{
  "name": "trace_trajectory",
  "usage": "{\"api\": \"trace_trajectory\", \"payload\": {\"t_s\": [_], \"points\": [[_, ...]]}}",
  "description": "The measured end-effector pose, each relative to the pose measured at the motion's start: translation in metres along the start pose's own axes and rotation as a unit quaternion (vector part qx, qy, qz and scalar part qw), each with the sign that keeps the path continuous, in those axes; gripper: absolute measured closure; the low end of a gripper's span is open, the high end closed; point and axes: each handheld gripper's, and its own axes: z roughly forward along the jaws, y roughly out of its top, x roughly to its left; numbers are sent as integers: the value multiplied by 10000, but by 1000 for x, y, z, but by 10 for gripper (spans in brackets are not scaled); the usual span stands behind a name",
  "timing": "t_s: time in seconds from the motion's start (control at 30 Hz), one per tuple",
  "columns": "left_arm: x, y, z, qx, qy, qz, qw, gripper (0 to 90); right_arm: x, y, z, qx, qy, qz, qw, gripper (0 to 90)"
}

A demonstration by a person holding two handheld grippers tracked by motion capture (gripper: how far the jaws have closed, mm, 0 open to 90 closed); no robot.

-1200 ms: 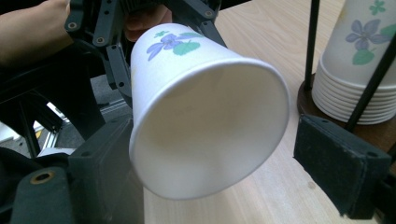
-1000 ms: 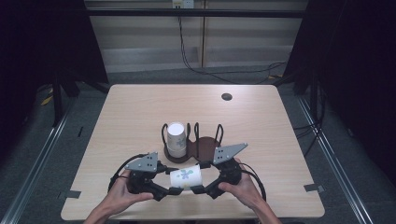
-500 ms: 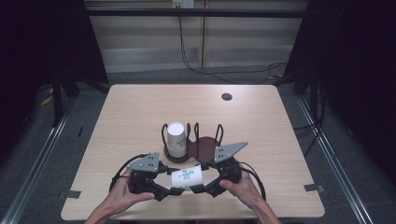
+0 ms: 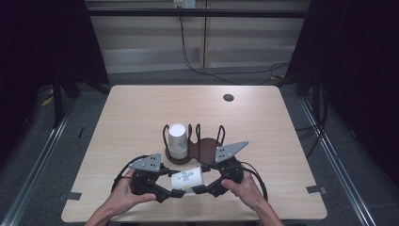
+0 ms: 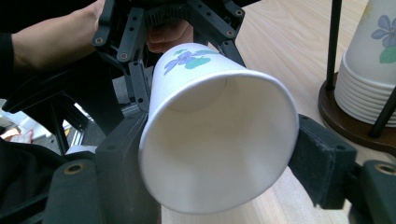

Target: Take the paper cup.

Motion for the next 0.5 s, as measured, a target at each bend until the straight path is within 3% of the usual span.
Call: {"api": "trace_trajectory", "payload": {"t_s": [0.37, 0.5], "points": [[0, 2, -4, -8, 162, -66, 9998, 242, 2, 2, -2, 32, -66, -15, 10000, 279], [3, 1, -2, 186, 211, -224, 9994, 157, 2, 3, -6, 20, -130, -6, 9999, 283]]}}
